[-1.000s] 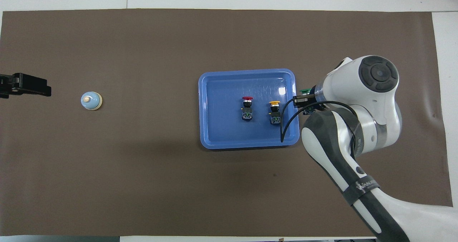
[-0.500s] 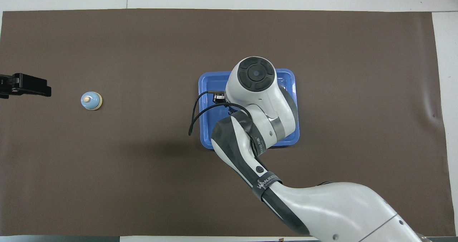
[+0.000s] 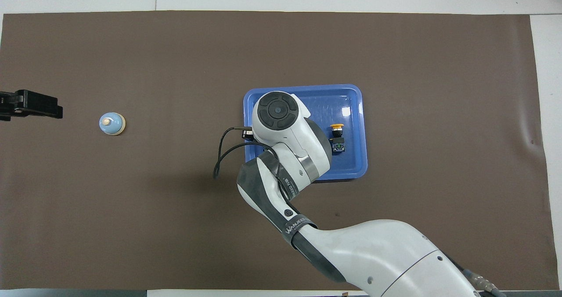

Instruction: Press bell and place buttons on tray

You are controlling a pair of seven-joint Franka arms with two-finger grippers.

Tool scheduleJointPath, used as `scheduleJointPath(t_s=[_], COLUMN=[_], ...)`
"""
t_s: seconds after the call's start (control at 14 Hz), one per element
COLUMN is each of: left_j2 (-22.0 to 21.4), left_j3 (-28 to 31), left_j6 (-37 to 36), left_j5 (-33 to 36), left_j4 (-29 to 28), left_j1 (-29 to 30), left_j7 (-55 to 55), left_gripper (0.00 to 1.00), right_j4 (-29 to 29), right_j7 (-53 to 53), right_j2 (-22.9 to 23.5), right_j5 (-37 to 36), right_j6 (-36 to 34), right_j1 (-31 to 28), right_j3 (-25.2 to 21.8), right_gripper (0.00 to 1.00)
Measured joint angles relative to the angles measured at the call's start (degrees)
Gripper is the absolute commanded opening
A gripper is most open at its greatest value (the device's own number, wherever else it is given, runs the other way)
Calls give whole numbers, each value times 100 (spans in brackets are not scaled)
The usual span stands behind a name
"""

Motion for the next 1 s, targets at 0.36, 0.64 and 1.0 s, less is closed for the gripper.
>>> scheduleJointPath(t_s=[0.36,0.64,1.0], left_j2=[0,0,0], left_j3=[0,0,0], left_j6=[0,0,0], left_j5=[0,0,0], left_j4=[0,0,0], left_j1=[0,0,0], left_j7=[0,0,0], left_gripper=[100,100,100], right_j4=[345,310,144], right_j7=[0,-784,-2114], right_j2=[-231,-1290,-2571], right_j5=[-22,-326,-351], right_j6=[-536,-1205,-2622], right_j1=[-119,-664,-1963], right_j3=[-147,-208,-227], right_gripper=[100,100,100])
